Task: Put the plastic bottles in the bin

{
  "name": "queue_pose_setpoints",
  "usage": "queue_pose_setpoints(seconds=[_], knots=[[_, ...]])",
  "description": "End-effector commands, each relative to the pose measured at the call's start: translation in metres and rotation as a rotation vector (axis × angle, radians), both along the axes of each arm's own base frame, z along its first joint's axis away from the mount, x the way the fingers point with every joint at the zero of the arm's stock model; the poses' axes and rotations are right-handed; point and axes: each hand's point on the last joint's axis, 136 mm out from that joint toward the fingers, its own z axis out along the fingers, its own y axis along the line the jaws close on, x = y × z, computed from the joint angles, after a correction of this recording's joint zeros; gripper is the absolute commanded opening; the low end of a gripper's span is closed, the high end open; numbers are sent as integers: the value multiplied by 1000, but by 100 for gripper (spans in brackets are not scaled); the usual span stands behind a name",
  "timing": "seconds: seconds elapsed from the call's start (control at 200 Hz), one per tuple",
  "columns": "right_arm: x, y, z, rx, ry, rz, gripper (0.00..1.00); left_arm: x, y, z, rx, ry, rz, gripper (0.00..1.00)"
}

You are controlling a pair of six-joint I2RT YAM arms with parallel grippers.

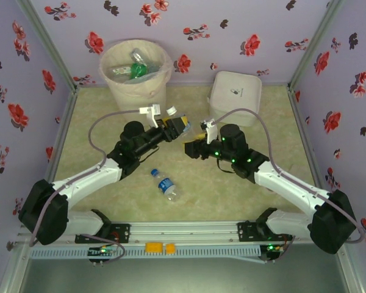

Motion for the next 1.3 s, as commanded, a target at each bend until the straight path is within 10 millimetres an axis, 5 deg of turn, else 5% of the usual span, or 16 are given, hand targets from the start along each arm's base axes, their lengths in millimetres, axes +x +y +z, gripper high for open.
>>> queue_pose_setpoints(seconds=[0.0,0.245,0.59,0.865,1.075,1.295], knots=[[2,0,4,3,-20,3,46,0,-2,26,-58,-45,-8,54],[8,-16,5,-18,-37,-89,99,14,8,50,14,-83,31,50],[9,-41,-22,-93,-16,-198,100,76,91,146,268,-334,306,40],[17,-59,-42,-156,2,-302,100,135,162,207,336,-439,555,41],[18,-65,-43,-160,2,-333,100,187,212,198,433,-385,718,40],[15,-74,-38,-160,-5,-360,100,234,228,157,661,-257,755,41]])
